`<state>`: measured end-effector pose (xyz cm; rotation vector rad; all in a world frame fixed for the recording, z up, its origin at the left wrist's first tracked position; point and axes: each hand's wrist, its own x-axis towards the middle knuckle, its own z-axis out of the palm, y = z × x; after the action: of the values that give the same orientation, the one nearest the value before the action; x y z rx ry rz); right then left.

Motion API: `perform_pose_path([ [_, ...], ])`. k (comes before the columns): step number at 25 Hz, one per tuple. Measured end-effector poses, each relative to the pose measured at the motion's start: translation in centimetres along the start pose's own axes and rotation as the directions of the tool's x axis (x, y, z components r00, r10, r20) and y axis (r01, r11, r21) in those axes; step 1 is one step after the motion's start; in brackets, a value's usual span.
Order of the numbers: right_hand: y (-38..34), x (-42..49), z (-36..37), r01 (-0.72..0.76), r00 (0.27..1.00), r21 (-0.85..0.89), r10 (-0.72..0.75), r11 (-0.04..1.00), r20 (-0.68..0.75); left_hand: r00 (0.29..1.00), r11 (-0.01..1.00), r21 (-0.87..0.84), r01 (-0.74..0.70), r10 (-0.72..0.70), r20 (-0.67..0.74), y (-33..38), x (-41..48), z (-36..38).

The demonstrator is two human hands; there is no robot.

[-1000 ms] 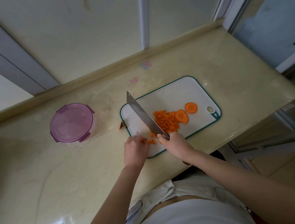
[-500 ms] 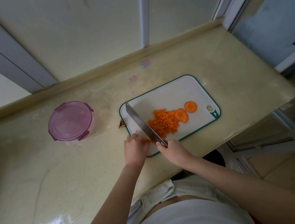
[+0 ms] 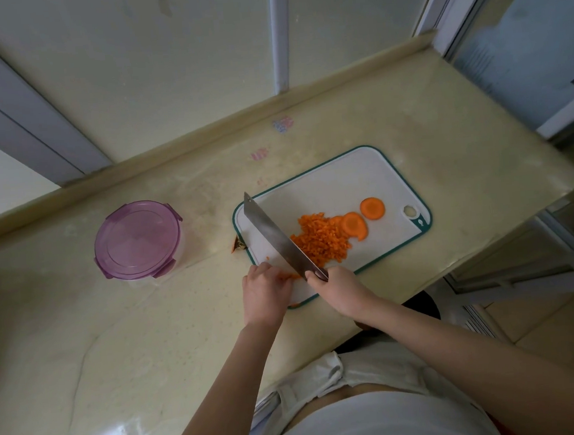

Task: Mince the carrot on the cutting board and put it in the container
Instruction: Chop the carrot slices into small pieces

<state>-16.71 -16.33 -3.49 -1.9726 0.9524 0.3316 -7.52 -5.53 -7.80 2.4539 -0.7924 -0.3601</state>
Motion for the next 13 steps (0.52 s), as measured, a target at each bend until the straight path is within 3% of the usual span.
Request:
perform_pose_path([
  [5,-0.7,0.7,-0.1,0.007,0.997,0.038,-0.004,0.999,-0.076,0.999,0.999,-0.014,0.040,-0.040,0.032,0.1,0.0,-0.1],
  [13,-0.7,-0.2,-1.3,-0.006,1.000,0.032,0.007,0.999,-0.031,0.998,0.991,-0.126,0.052,-0.046,0.044,-0.3,0.2,-0.2],
])
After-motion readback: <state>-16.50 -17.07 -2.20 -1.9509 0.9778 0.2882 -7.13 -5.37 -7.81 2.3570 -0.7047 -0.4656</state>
